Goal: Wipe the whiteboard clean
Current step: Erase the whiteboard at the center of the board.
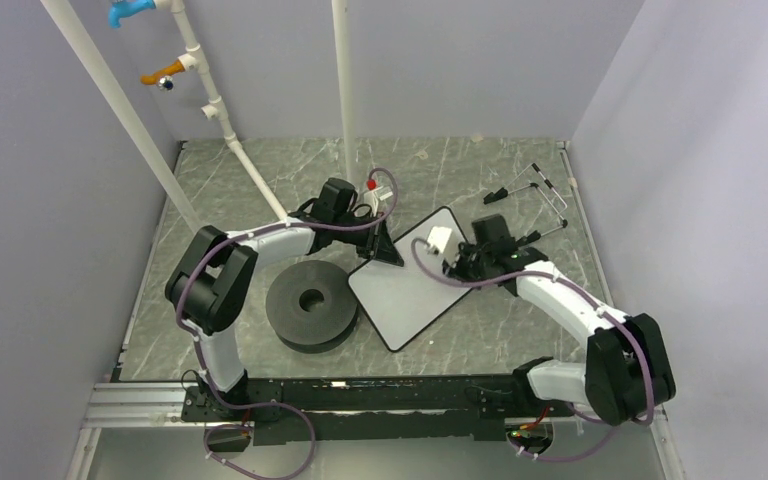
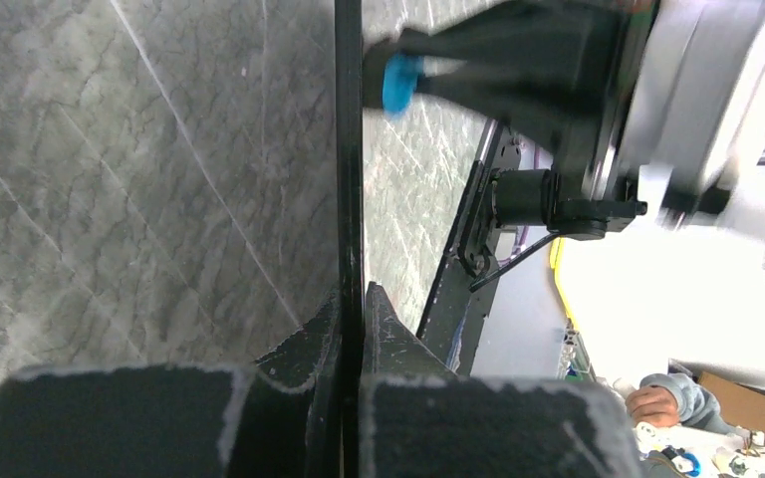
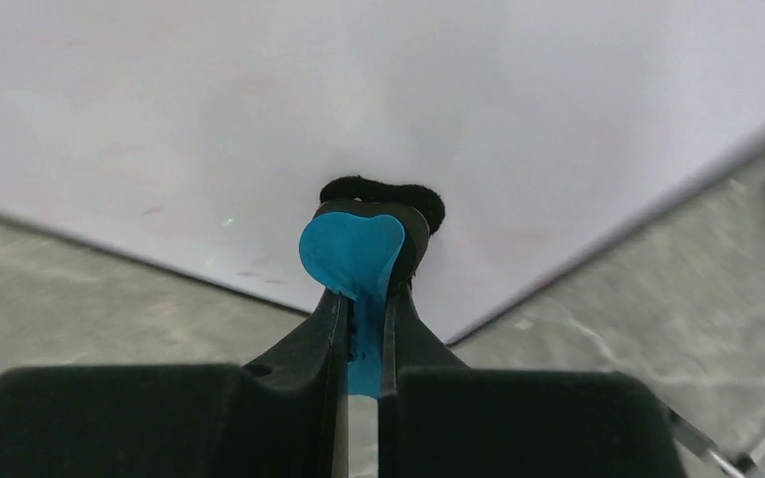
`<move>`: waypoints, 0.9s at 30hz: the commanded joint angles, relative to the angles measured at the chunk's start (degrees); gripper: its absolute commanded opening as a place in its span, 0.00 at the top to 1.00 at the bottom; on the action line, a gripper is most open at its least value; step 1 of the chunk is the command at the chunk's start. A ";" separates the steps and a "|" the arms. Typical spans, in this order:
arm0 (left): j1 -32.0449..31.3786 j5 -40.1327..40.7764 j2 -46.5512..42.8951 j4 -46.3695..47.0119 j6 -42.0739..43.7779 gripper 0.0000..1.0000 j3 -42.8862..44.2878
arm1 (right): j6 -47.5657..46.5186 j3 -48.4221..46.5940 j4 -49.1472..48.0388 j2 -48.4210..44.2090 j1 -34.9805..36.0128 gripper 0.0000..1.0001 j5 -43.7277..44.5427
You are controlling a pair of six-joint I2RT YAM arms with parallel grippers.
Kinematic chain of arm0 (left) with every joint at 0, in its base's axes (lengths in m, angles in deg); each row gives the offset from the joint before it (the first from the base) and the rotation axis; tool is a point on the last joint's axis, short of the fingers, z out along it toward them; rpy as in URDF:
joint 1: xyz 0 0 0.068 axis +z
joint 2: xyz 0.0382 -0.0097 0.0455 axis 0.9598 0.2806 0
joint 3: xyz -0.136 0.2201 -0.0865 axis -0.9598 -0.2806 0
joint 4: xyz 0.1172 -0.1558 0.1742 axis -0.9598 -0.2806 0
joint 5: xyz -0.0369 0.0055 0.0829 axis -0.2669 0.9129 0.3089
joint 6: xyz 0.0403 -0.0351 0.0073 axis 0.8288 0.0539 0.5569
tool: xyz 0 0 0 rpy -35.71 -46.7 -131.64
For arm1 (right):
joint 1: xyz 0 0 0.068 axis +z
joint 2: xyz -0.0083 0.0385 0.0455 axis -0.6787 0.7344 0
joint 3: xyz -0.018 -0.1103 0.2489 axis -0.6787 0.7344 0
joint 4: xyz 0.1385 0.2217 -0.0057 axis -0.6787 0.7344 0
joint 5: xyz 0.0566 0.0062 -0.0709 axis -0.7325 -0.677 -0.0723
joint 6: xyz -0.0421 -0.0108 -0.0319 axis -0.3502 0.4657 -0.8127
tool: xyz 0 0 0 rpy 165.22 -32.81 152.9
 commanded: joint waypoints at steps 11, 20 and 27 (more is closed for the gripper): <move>-1.12 -5.64 -3.90 6.83 -2.62 1.00 0.48 | 2.18 -5.98 -0.39 3.30 3.69 1.00 -13.60; -1.09 -4.63 -4.92 5.85 -1.74 1.00 0.38 | 7.65 -9.07 -1.78 3.00 1.96 1.00 -8.55; -1.15 -4.44 -5.22 8.18 -3.13 1.00 -0.71 | 10.61 -7.75 -5.87 0.91 -8.98 1.00 -2.35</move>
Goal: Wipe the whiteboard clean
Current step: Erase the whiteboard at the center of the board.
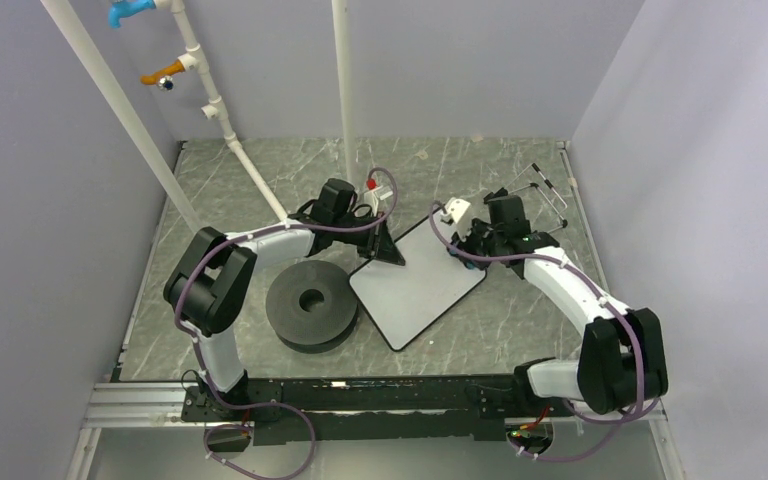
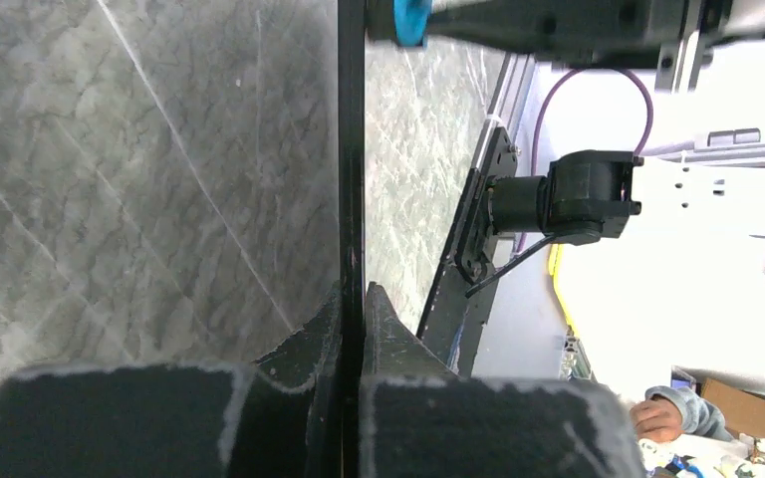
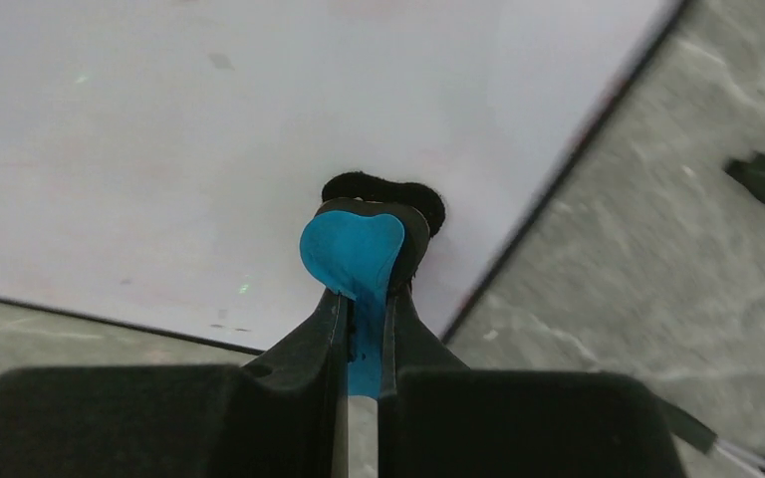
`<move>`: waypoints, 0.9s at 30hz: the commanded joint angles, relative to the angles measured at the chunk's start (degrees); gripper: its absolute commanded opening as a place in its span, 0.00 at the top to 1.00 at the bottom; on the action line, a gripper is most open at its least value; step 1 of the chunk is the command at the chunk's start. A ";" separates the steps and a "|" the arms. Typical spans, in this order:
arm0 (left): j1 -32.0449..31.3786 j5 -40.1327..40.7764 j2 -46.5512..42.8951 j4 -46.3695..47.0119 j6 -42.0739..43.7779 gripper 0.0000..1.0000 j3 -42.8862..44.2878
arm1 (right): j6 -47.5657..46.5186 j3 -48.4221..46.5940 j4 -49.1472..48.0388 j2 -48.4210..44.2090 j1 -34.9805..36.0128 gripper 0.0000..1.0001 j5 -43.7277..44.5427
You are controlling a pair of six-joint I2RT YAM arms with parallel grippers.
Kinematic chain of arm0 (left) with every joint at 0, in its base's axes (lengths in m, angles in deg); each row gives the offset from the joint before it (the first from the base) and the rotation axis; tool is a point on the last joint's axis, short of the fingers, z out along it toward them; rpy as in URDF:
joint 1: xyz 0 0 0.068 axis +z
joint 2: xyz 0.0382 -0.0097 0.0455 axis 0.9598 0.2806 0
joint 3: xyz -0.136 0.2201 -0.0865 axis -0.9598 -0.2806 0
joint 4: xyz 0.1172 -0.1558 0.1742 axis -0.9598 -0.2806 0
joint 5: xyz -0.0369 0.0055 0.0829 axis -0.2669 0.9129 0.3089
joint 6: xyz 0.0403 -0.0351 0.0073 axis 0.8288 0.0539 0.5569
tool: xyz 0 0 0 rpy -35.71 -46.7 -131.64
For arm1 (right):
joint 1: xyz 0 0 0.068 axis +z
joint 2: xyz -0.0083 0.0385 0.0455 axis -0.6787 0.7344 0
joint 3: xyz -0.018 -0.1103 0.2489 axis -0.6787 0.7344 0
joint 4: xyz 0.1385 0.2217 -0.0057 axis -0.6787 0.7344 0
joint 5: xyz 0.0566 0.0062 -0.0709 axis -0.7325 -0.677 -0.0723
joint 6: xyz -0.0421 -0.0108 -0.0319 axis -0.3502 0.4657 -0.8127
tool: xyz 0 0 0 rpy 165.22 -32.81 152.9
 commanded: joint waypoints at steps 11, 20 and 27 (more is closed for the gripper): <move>-0.97 -5.36 -4.81 11.60 -5.57 1.00 -2.04 | -2.47 -0.98 2.47 -0.73 14.99 1.00 -3.41; -1.00 -6.09 -4.61 13.59 -6.77 1.00 -3.06 | 5.92 -1.07 -4.43 -5.73 -6.78 1.00 2.66; -0.96 -5.94 -3.51 11.52 -6.41 1.00 -1.41 | 6.91 -1.45 -3.41 -7.13 -7.59 1.00 -3.75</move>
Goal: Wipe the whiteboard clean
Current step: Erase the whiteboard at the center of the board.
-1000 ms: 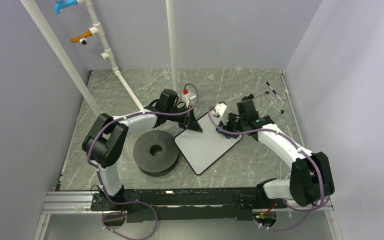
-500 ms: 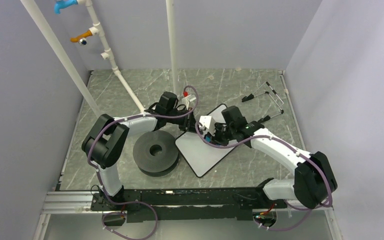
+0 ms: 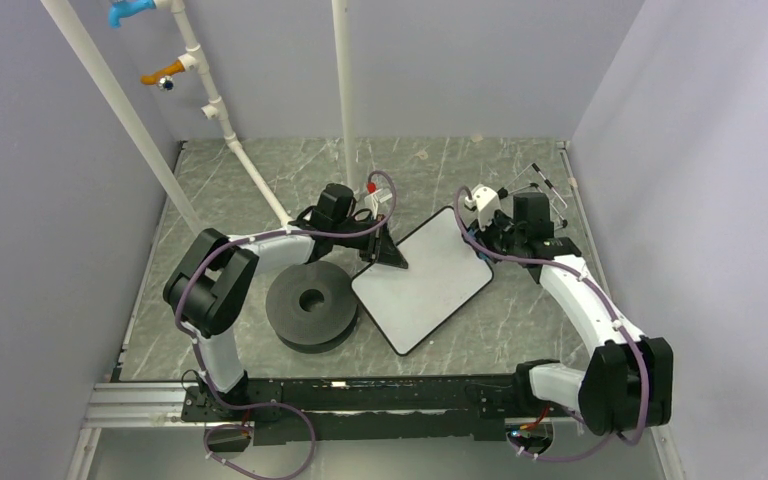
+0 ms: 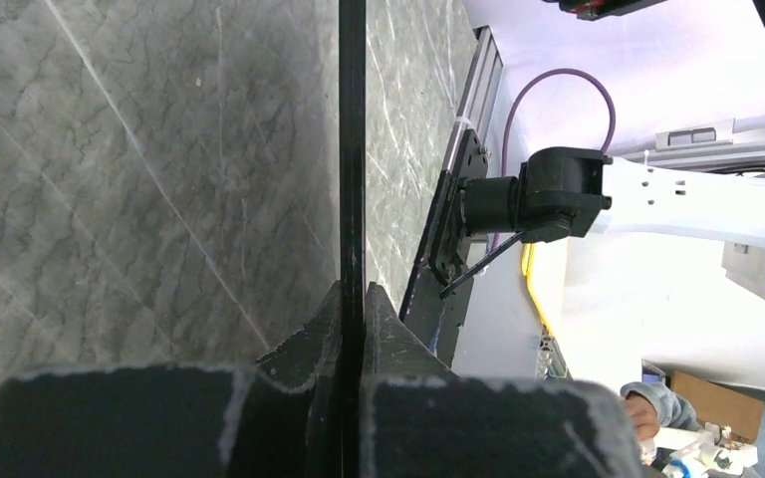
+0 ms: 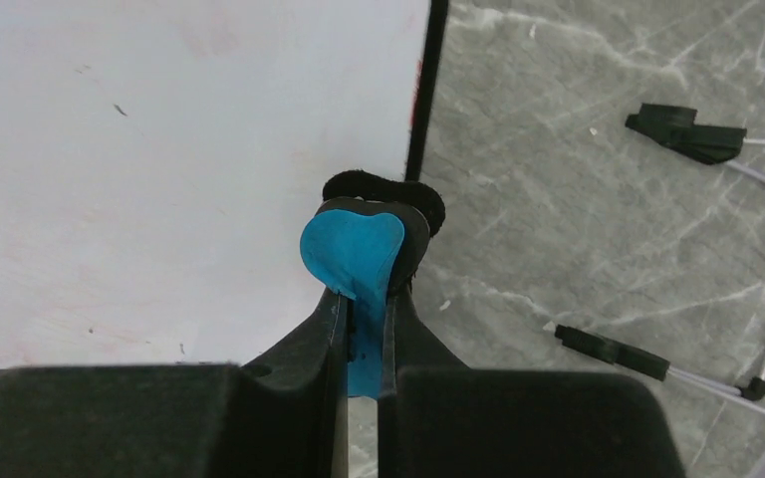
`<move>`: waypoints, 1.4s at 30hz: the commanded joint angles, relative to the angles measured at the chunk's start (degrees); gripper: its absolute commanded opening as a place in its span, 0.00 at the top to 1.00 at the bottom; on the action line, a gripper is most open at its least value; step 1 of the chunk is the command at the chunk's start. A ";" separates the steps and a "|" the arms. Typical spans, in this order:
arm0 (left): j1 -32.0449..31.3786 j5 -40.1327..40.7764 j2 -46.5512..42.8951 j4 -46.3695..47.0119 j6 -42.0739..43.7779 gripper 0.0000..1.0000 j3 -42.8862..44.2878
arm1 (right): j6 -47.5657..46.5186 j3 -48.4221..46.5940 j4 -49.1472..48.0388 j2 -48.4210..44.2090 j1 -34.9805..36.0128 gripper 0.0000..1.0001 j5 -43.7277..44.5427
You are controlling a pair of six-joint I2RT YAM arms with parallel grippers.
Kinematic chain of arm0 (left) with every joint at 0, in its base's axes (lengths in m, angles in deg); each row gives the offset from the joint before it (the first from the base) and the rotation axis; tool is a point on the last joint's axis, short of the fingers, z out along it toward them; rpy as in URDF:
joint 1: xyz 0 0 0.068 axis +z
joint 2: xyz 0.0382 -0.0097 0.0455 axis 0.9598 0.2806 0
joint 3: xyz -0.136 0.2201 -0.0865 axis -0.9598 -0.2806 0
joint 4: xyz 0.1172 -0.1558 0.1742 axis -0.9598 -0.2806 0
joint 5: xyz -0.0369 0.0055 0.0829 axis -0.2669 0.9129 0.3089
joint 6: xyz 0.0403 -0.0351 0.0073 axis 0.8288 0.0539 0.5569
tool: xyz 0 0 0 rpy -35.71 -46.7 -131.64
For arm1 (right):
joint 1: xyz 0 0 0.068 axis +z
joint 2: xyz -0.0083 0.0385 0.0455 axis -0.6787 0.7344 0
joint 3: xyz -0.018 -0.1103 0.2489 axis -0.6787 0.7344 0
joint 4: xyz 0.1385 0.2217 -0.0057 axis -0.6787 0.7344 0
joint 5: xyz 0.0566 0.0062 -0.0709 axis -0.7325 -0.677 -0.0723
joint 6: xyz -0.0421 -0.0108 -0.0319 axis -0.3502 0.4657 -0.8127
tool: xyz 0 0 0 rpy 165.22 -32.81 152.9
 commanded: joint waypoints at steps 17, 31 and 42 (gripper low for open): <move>-1.92 -4.13 -2.21 -3.80 2.73 1.00 6.26 | 8.67 -2.56 -11.33 3.66 8.38 1.00 4.84; -3.49 -2.78 -1.19 -7.31 4.33 1.00 9.74 | 9.89 -3.09 -8.84 3.85 14.18 1.00 0.11; -1.76 -4.70 -2.79 -4.78 3.01 1.00 8.87 | -5.70 5.82 2.06 -2.72 1.94 1.00 -9.84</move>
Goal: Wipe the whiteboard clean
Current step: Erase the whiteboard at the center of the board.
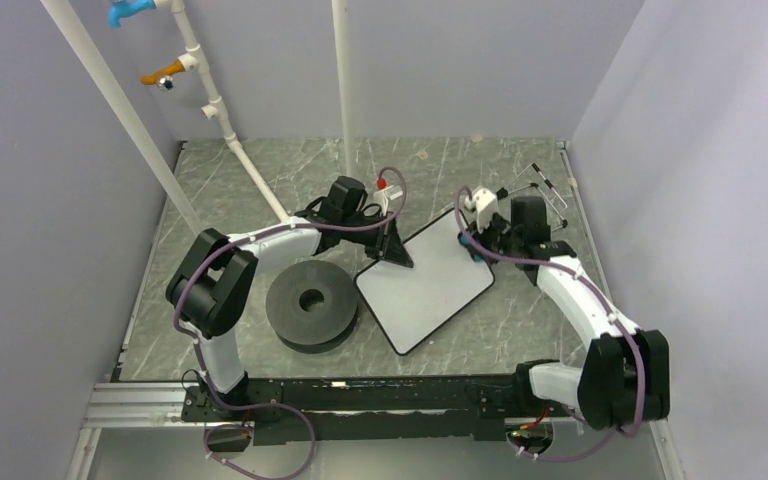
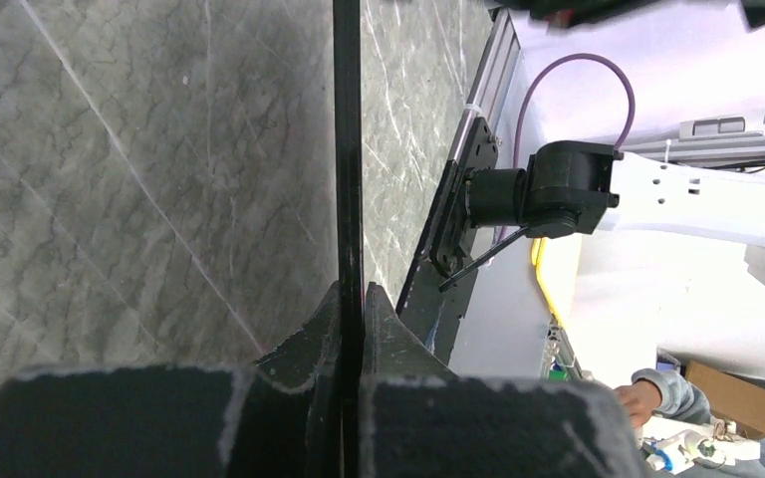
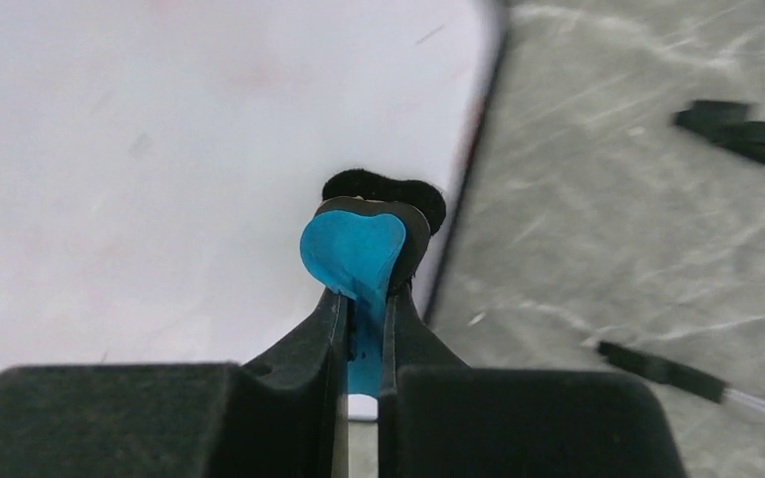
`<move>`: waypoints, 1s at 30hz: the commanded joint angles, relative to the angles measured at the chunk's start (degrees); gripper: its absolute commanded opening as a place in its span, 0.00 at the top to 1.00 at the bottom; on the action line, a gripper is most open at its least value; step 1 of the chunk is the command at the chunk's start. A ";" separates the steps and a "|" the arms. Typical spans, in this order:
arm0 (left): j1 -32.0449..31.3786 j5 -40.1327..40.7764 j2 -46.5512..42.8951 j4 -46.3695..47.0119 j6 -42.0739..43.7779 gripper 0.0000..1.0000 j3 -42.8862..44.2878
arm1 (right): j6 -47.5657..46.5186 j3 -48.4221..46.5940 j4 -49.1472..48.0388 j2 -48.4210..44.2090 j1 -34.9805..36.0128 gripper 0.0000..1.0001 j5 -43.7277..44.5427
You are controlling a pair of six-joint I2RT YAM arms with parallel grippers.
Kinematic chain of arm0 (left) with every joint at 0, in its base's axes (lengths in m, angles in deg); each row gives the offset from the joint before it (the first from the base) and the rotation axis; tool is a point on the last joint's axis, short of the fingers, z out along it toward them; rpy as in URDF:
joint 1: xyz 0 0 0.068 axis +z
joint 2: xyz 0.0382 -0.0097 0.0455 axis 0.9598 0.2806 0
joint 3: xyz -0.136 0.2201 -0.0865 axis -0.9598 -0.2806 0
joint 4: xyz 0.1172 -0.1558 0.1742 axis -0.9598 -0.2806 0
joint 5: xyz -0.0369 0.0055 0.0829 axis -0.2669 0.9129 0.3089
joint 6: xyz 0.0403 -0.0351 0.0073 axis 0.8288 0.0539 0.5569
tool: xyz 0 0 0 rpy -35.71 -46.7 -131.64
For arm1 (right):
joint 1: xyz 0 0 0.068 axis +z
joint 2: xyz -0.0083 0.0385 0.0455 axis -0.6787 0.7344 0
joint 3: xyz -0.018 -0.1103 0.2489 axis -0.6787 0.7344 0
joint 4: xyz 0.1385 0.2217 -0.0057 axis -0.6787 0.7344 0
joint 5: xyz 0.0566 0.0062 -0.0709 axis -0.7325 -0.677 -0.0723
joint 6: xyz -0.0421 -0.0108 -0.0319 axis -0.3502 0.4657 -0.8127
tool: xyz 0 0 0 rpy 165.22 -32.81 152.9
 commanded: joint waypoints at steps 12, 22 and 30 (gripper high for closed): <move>3.29 -9.94 -3.07 12.65 -5.94 1.00 1.98 | -7.37 4.63 3.14 -7.71 11.69 1.00 3.09; 3.96 -11.30 -3.09 15.85 -8.71 1.00 2.16 | -5.40 6.42 0.99 -9.54 2.30 1.00 6.32; 3.93 -11.06 -2.06 18.78 -11.73 1.00 4.00 | -11.98 6.74 8.97 -10.05 17.96 1.00 -11.04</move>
